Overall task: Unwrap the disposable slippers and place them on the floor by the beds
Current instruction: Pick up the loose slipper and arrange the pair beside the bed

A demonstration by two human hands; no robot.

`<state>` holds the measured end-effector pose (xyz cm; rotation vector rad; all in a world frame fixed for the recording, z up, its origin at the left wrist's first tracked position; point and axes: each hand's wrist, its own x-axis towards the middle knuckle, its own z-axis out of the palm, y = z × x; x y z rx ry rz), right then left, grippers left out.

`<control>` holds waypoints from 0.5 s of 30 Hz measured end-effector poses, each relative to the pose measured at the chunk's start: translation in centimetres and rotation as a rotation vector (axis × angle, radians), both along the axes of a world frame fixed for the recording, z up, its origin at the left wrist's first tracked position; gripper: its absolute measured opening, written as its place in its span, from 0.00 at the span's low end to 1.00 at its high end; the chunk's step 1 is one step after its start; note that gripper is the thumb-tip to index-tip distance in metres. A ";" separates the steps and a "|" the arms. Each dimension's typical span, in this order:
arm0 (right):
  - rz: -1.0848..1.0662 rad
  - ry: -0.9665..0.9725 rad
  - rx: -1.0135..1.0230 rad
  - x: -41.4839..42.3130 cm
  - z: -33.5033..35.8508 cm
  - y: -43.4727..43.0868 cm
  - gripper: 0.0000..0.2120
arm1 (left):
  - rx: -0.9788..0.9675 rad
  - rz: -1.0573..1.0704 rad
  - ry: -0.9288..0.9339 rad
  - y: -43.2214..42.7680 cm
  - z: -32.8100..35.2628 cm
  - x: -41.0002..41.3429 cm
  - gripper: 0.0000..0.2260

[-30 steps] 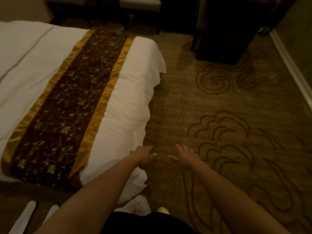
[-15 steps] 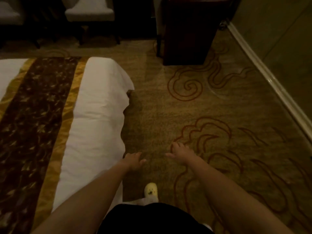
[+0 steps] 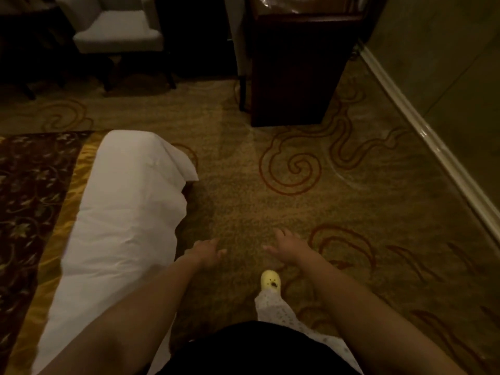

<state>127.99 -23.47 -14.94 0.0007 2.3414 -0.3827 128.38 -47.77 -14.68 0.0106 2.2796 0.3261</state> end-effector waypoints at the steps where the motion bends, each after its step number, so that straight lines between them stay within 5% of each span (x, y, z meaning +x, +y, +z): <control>1: 0.009 -0.005 0.001 -2.3 -0.1 0.4 0.37 | 0.000 0.023 -0.006 0.4 0.0 -1.9 0.28; 15: 0.210 -0.024 0.002 -28.6 -0.3 -1.5 0.36 | 0.002 0.197 -0.028 -0.9 0.7 -23.1 0.29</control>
